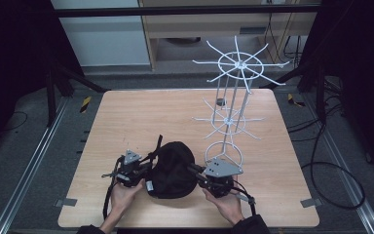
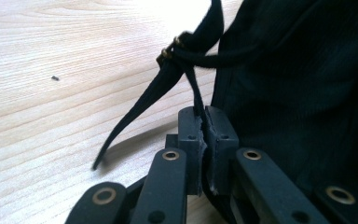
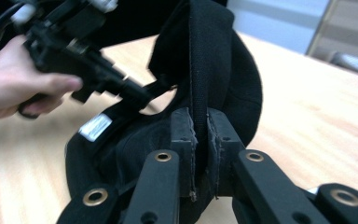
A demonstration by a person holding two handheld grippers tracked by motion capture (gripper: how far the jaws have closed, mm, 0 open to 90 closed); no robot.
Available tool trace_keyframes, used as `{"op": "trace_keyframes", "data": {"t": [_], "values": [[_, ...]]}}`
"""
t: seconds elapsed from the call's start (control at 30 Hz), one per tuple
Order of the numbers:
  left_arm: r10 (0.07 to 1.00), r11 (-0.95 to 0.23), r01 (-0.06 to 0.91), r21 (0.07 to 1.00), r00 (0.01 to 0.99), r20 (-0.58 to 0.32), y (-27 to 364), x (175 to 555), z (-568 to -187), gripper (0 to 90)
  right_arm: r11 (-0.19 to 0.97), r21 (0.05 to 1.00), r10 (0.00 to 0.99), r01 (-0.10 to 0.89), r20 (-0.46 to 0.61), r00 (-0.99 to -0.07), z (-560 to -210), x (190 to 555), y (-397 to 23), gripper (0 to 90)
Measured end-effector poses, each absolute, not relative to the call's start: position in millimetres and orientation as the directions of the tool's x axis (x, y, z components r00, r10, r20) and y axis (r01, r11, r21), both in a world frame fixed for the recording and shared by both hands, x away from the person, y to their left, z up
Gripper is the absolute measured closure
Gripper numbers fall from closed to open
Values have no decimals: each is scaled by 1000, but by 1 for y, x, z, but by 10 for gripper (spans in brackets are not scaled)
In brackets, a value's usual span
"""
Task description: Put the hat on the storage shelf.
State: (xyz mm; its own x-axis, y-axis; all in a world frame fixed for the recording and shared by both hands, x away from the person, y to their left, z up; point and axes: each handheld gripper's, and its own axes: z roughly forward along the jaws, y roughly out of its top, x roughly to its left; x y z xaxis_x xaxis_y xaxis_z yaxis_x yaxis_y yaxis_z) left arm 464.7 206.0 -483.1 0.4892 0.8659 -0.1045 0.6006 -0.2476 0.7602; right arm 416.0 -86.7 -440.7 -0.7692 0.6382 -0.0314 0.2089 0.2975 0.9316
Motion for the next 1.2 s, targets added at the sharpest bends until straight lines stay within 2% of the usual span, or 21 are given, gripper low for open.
{"op": "trace_keyframes", "data": {"t": [0.23,0.3,0.43,0.5,0.53,0.77,1.2], "values": [[862,-245,614,751,492,-121,208,465,-486,854,336,914,640,227,-44,-767,-449,415,-85,830],[860,-240,615,751,493,-129,209,462,-484,828,328,914,654,236,-40,-755,-448,415,-86,830],[848,-253,607,754,514,-129,213,450,-476,713,322,915,670,244,-38,-741,-448,414,-87,834],[845,-259,595,761,521,-120,216,440,-471,587,321,915,679,244,-42,-733,-448,414,-88,834],[844,-260,586,768,524,-114,217,437,-470,587,316,916,683,247,-39,-730,-447,414,-88,835],[840,-219,544,810,528,-128,232,414,-451,401,318,914,706,251,-52,-706,-448,414,-87,837],[800,-260,439,860,597,-62,215,425,-412,337,313,915,699,254,-40,-714,-446,415,-87,836]]}}
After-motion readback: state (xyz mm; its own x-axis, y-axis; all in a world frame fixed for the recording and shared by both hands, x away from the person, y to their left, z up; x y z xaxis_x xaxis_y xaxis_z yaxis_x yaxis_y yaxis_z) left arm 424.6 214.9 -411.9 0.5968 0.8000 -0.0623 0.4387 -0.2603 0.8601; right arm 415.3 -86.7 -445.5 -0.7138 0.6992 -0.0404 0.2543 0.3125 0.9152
